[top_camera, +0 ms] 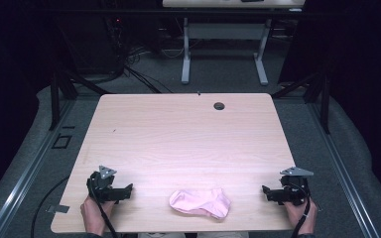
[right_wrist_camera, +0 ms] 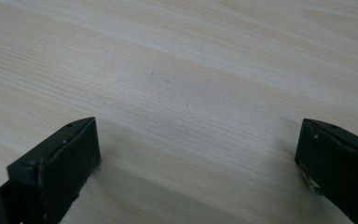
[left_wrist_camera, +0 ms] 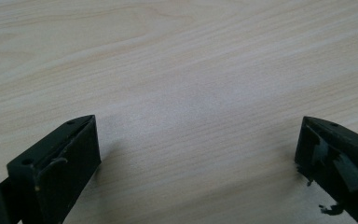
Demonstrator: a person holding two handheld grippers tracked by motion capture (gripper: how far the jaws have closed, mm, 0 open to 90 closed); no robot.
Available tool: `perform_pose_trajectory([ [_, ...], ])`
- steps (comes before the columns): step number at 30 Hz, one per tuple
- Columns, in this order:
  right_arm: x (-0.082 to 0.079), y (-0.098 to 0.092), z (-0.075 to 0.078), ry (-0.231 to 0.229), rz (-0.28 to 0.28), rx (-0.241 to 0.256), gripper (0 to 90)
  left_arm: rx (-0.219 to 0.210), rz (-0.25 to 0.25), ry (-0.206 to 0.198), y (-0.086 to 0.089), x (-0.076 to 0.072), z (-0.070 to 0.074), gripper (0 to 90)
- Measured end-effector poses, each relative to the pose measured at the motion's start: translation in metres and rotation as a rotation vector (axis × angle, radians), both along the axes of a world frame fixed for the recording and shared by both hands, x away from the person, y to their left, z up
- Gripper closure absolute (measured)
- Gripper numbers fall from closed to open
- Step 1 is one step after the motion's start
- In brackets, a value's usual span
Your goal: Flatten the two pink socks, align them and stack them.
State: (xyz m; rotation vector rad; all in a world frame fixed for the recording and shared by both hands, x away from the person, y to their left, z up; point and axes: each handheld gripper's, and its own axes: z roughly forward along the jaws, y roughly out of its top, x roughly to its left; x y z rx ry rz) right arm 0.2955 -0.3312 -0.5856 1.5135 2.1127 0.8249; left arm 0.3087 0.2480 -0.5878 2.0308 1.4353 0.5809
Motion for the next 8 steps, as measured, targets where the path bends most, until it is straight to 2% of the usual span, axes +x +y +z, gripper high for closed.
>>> perform_pose_trajectory([
  [6,-0.0023,-0.0026,-0.0033,-0.039,-0.013,0.013,0.0,-0.034,0.012,-0.034,0.0017,-0.0023,-0.0045,0.0],
  [8,-0.0031,-0.0025,-0.004,-0.048,-0.018,0.017,0.0,-0.032,0.01,-0.039,0.0022,-0.0028,-0.0049,0.0],
])
